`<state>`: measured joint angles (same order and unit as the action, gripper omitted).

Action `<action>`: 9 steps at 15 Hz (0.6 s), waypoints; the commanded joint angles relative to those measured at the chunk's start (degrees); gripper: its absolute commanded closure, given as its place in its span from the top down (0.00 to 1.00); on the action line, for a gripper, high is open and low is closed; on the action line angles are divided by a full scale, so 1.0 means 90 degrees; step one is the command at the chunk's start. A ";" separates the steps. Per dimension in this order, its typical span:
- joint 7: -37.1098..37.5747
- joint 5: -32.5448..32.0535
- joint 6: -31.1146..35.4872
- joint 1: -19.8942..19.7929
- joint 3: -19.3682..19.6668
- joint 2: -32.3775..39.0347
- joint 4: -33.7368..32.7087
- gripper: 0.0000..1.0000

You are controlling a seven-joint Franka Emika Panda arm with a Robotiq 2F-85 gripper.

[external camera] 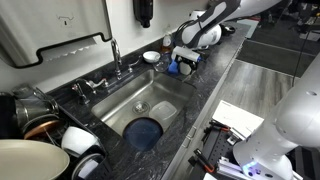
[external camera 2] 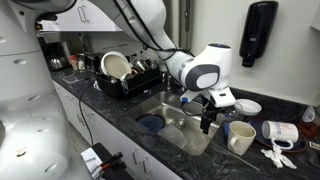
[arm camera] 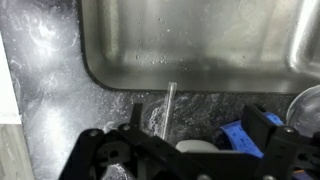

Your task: Put the straw inside the sink

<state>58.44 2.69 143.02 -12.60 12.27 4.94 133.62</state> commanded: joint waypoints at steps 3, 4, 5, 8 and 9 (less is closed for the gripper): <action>0.1349 -0.1009 -0.0372 0.0337 0.0205 0.0794 -0.0647 1.00; 0.1882 -0.1476 -0.0274 0.0476 0.0312 0.0892 -0.0707 1.00; 0.2289 -0.1865 -0.0269 0.0588 0.0400 0.0942 -0.0760 1.00; 0.2779 -0.2459 -0.0174 0.0621 0.0442 0.0846 -0.0650 1.00; 0.3168 -0.2818 -0.0167 0.0707 0.0503 0.0874 -0.0673 1.00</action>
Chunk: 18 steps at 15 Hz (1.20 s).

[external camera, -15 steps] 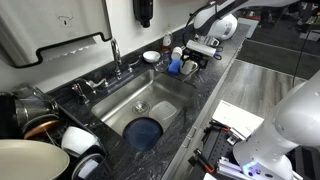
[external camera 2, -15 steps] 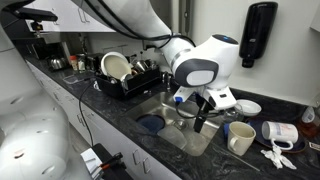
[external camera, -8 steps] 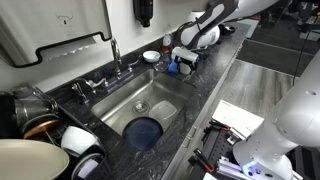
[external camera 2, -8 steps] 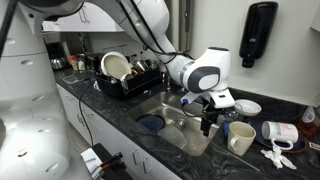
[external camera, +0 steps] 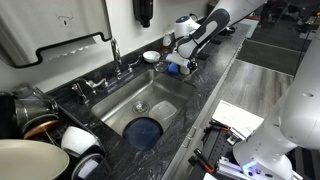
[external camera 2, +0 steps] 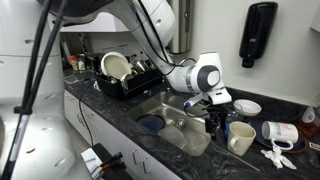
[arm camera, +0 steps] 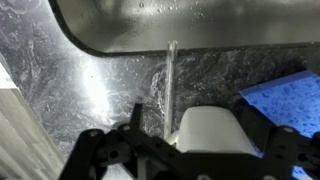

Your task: Put the straw inside the sink

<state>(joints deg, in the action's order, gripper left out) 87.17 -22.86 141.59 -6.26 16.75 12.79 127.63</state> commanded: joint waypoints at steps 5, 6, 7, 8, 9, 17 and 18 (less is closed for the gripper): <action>0.0155 -0.0139 -0.0014 0.0072 0.0068 0.0011 -0.0039 1.00; 0.0391 -0.0289 -0.0029 0.0137 0.0111 0.0073 -0.0077 1.00; 0.0649 -0.0506 -0.0033 0.0219 0.0154 0.0122 -0.0085 1.00; 0.0921 -0.0701 -0.0043 0.0277 0.0180 0.0137 -0.0071 1.00; 0.1210 -0.0944 -0.0054 0.0324 0.0186 0.0160 -0.0056 1.00; 0.2043 -0.1483 -0.0196 0.0372 0.0096 0.0553 0.0018 1.00; 0.2077 -0.1508 -0.0214 0.0402 0.0088 0.0601 0.0020 1.00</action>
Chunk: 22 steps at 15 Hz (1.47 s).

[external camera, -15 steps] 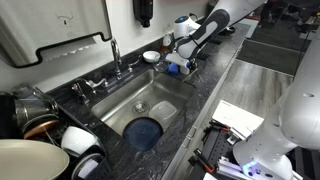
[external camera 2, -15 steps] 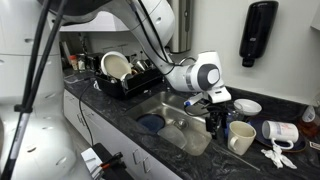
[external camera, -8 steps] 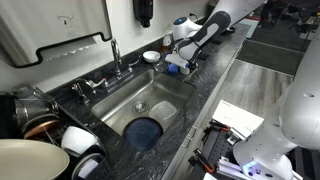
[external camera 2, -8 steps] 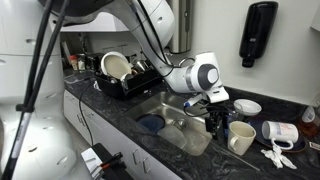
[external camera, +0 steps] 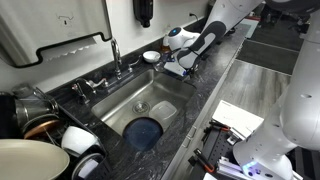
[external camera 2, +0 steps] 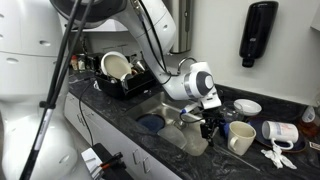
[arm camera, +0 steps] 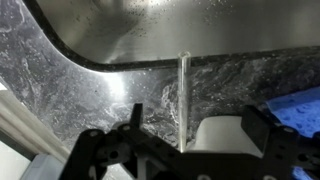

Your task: Put the straw inside the sink

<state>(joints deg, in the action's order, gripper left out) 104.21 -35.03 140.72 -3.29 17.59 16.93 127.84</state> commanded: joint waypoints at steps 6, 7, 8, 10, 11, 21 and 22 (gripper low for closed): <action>0.1686 -0.0973 -0.0777 0.0461 -0.0018 0.0354 -0.0128 1.00; 0.1941 -0.1094 -0.0860 0.0477 -0.0064 0.0386 -0.0139 1.00; 0.2164 -0.1199 -0.0903 0.0474 -0.0111 0.0420 -0.0139 1.00; 0.2562 -0.1342 -0.0947 0.0439 -0.0179 0.0539 -0.0159 0.75; 0.2695 -0.1377 -0.0976 0.0412 -0.0204 0.0616 -0.0184 0.74; 0.3251 -0.1473 -0.1136 0.0261 -0.0284 0.0842 -0.0377 0.05; 0.3247 -0.1472 -0.1149 0.0252 -0.0289 0.0852 -0.0386 0.01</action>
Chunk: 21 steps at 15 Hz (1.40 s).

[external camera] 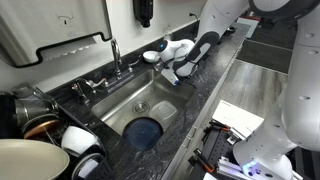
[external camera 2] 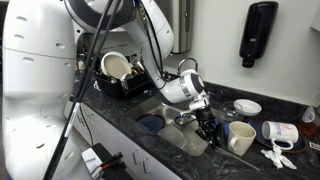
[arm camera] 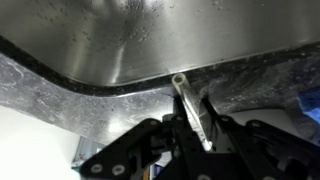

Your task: Put the straw inside the sink

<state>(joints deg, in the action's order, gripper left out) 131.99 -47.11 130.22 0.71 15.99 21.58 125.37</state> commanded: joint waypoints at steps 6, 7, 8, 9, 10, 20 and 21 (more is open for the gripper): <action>0.0072 -0.0208 0.0148 -0.0292 -0.0124 0.0412 -0.0148 0.03; 0.0047 -0.0231 0.0172 -0.0307 -0.0128 0.0417 -0.0150 0.03; -0.0005 -0.0259 0.0216 -0.0327 -0.0136 0.0412 -0.0143 0.03; -0.0133 -0.0306 0.0387 -0.0375 -0.0159 0.0353 -0.0085 0.03; -0.0314 -0.0351 0.0729 -0.0473 -0.0190 0.0217 0.0033 0.03; -0.2119 0.0548 0.0442 -0.0675 -0.0247 -0.0256 0.0045 0.03; -0.2191 0.0580 0.0441 -0.0641 -0.0224 -0.0345 0.0093 0.03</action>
<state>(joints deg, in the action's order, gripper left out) 116.21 -44.01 135.04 -4.32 15.07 20.84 124.81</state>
